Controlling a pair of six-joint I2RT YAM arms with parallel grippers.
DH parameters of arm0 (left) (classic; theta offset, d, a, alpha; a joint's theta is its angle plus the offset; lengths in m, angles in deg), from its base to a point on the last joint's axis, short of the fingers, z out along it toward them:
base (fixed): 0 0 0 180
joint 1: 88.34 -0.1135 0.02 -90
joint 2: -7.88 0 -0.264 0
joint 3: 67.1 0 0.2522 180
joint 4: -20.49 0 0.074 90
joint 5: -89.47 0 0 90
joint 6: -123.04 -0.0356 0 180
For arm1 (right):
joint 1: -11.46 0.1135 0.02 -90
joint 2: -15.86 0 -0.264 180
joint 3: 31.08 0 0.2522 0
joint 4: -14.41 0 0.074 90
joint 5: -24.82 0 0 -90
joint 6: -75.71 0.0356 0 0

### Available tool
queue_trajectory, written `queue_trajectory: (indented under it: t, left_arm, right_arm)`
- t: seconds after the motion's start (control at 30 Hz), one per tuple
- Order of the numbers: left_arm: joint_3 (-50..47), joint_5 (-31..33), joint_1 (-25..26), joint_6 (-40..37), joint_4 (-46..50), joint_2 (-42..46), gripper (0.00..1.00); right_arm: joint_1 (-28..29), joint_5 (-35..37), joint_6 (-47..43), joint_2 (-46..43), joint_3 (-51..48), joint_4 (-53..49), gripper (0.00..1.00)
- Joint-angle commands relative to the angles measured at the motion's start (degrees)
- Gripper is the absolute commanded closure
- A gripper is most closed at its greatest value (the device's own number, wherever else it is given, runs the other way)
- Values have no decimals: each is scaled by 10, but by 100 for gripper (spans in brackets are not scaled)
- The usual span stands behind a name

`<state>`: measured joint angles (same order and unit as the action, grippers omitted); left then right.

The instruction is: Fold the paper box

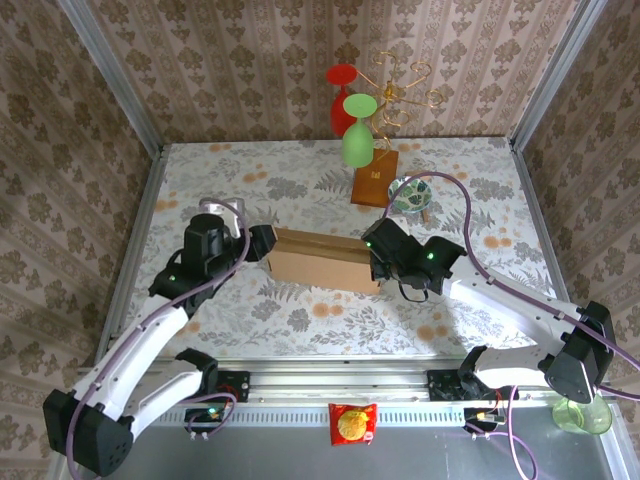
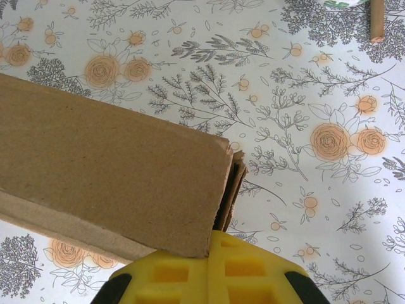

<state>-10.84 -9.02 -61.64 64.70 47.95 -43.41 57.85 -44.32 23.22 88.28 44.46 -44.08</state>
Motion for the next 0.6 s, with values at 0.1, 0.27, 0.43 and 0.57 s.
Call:
queue_trajectory:
  t: [0.1,0.27,0.43,0.57]
  left_arm:
    - [6,17,-28,-20,-21,-41,55]
    - [1,-6,-40,-21,-40,-71,66]
    - [-27,-22,-30,-8,-60,-70,73]
    - [-50,-19,-20,-3,-67,-56,73]
  right_arm:
    - [7,0,4,3,-4,-37,100]
    - [8,-2,0,-1,-9,-33,100]
    - [9,3,-10,-6,-8,-32,100]
    - [9,-5,-20,-8,-3,-31,98]
